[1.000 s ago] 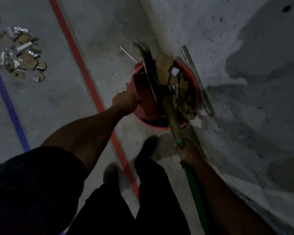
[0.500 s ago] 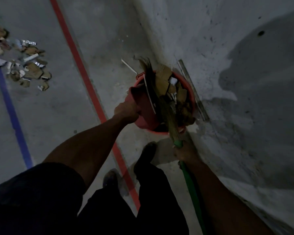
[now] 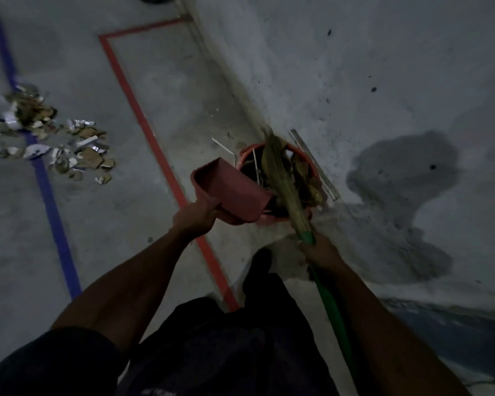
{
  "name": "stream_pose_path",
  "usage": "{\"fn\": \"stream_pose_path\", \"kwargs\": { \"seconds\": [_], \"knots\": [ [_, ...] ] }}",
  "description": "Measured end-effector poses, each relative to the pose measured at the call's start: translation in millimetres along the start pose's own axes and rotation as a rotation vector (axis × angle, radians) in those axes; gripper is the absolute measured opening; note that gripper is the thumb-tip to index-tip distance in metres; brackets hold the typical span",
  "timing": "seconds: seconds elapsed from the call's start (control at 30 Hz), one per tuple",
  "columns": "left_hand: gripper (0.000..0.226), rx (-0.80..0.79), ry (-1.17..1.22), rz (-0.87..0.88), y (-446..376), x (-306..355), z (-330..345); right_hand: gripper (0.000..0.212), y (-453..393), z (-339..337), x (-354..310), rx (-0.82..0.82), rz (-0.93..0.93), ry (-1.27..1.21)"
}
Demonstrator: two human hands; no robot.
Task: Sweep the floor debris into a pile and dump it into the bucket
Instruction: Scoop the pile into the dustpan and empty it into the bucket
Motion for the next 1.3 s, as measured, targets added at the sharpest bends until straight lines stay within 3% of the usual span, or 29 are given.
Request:
{"fn": "stream_pose_path", "kwargs": {
  "seconds": [0.1, 0.27, 0.47, 0.63, 0.8, 0.97, 1.3],
  "knots": [
    [0.04, -0.026, 0.288, 0.003, 25.6, -26.0, 1.8, 0.022, 39.6, 3.8, -16.3, -0.029, -0.014, -0.214],
    [0.027, -0.052, 0.803, -0.203, 61.7, -75.7, 3.4, 0.019, 75.1, 13.0, -59.9, -0.092, 0.028, -0.409],
    [0.012, -0.009, 0.987, -0.323, 86.9, -112.1, -28.1, 0.017, 67.8, 38.7, -116.3, -0.135, 0.036, -0.436],
    [0.011, 0.13, 0.941, -0.455, 79.4, -156.6, -67.9, 0.004, 40.5, 70.5, -174.3, -0.194, 0.018, -0.4],
    [0.022, 0.293, 0.773, -0.475, 39.8, -196.0, -121.9, 0.017, -20.8, 102.8, -235.2, -0.209, 0.031, -0.381],
    [0.021, 0.352, 0.495, -0.531, -15.4, -222.7, -179.7, 0.011, -83.5, 123.1, -309.1, -0.244, 0.07, -0.346],
    [0.018, 0.389, 0.372, -0.436, -109.7, -262.4, -260.9, 0.011, -163.3, 153.9, -406.1, -0.289, 0.164, -0.35]
  ]
}}
Point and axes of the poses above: each hand's wrist, its own y-axis away from the middle knuckle, its own z-axis out of the palm, x = y × z, the point moved 10 cm from there along -y, towards the middle knuckle, and after that the axes turned 2 degrees about -y, right-handed, at the moved point
